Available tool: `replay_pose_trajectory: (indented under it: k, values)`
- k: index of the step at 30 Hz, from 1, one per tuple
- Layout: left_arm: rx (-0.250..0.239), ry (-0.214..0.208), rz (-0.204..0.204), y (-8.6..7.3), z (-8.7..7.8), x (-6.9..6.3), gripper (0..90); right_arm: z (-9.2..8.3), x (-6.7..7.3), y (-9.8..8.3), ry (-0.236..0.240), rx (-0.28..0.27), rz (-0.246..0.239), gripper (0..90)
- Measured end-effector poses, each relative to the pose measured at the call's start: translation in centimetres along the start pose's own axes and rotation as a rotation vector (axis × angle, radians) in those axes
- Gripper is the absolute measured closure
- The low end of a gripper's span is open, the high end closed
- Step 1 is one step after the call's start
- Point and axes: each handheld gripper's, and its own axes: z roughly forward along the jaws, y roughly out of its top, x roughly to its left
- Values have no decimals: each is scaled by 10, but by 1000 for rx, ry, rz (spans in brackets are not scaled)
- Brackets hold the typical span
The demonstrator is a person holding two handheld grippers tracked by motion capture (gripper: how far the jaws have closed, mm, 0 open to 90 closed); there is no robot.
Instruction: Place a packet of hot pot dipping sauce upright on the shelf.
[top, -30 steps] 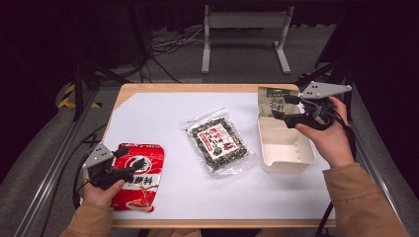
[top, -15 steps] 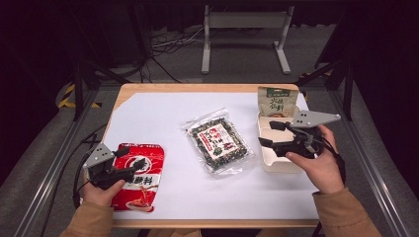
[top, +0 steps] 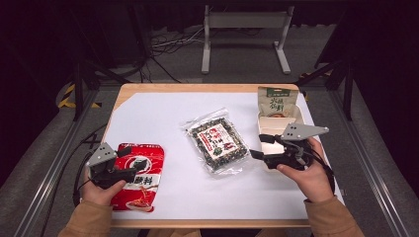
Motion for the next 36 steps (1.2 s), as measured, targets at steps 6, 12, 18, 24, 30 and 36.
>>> replay_pose_trajectory:
  k: [6, 12, 18, 24, 30, 36]
  values:
    - [45, -16, 16, 6, -4, 3, 272, 8, 8, -4, 29, 22, -19, 381]
    - [83, -22, 9, 8, -8, 6, 261, 14, 13, -5, 49, 36, -29, 362]
    - [114, 7, 34, 14, -11, 9, 263, 21, 15, -7, 61, 52, -30, 353]
    - [150, 32, 62, 21, -9, 17, 258, 26, 17, -8, 70, 63, -35, 352]
    - [126, 28, 61, 27, -13, 40, 278, 28, 18, -9, 75, 69, -36, 348]
    - [121, 53, 1, 20, -9, 65, 328, 33, 21, -9, 92, 68, -37, 346]
